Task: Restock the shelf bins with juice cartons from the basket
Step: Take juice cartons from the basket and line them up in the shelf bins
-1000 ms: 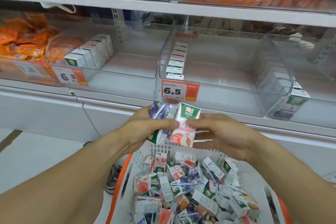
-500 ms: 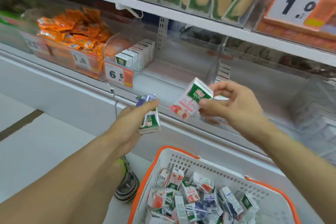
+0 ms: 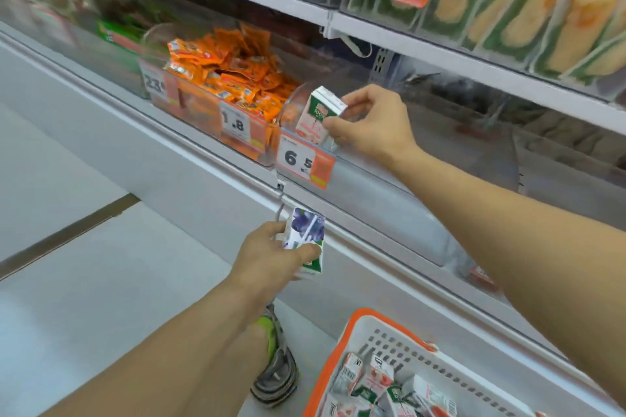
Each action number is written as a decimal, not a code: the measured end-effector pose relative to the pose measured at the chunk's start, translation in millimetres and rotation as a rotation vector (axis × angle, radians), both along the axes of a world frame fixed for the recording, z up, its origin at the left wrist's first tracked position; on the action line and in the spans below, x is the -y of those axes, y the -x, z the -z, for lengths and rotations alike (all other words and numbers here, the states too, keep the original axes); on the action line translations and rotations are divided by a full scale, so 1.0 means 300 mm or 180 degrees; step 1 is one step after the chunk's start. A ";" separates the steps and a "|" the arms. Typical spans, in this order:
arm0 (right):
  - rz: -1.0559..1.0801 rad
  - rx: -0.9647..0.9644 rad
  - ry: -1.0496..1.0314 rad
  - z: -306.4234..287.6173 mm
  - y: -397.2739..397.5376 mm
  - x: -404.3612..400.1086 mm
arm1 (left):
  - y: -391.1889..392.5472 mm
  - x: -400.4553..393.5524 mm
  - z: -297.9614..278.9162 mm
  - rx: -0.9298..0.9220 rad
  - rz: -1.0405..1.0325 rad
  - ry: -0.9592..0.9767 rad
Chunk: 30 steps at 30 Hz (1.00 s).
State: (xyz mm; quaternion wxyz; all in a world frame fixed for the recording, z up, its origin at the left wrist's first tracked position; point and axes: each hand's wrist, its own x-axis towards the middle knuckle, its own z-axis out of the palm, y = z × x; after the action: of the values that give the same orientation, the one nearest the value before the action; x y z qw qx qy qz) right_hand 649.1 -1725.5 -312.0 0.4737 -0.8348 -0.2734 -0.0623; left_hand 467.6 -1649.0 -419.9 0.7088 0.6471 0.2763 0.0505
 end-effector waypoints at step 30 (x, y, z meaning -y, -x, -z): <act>-0.0332 0.0924 0.0611 0.170 0.478 0.906 | -0.068 0.491 -0.234 0.0230 0.2186 0.1429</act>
State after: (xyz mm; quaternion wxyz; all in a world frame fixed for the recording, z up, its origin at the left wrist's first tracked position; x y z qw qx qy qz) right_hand 505.5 -1997.3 -363.1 0.3500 -0.8431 -0.3866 -0.1311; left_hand 488.0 -1796.4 -349.7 0.8173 0.5288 0.0232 -0.2278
